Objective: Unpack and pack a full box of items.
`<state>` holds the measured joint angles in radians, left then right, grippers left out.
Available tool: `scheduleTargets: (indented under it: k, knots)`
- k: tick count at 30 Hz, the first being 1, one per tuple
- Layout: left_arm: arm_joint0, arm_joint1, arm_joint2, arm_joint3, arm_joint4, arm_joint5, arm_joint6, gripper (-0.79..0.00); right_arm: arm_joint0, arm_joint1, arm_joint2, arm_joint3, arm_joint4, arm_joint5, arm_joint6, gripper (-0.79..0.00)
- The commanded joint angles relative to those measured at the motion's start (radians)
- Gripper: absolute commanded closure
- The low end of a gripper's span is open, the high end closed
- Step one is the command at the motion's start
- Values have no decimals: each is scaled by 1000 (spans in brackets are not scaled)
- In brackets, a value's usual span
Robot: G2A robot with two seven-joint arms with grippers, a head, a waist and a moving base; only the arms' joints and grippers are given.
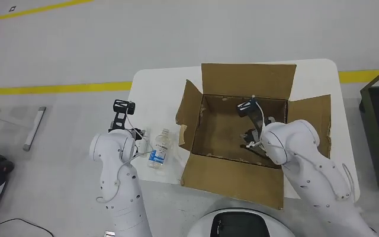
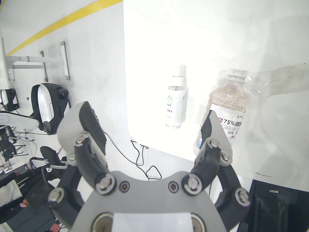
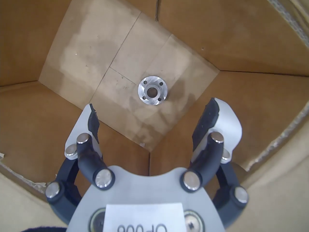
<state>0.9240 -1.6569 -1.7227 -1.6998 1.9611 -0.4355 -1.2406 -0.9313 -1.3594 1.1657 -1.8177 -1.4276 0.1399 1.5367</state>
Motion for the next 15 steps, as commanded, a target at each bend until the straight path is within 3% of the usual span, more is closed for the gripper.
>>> scheduleTargets:
  k: [1,8,9,10,11,12,14,15]
  knots:
    - [0,0,0,0,0,0,0,-785,29,-4,-20,60,-14,11,-1,-785]
    - [0,0,0,0,0,0,0,-785,124,-16,-108,237,-53,7,-1,-785]
    - [0,0,0,0,0,0,0,-785,132,-18,-116,256,-53,12,-1,-662]
    - [0,0,0,0,0,0,0,-785,139,-20,-121,268,-47,17,-1,-480]
    - [0,0,0,0,0,0,0,-785,145,-21,-126,281,-42,19,-1,-471]
    - [0,0,0,0,0,0,0,-785,151,-22,-132,296,-45,19,-1,-385]
    - [0,0,0,0,0,0,0,-785,162,-24,-146,317,-50,17,-1,-379]
    - [0,0,0,0,0,0,0,-785,167,-24,-152,322,-51,19,-1,-431]
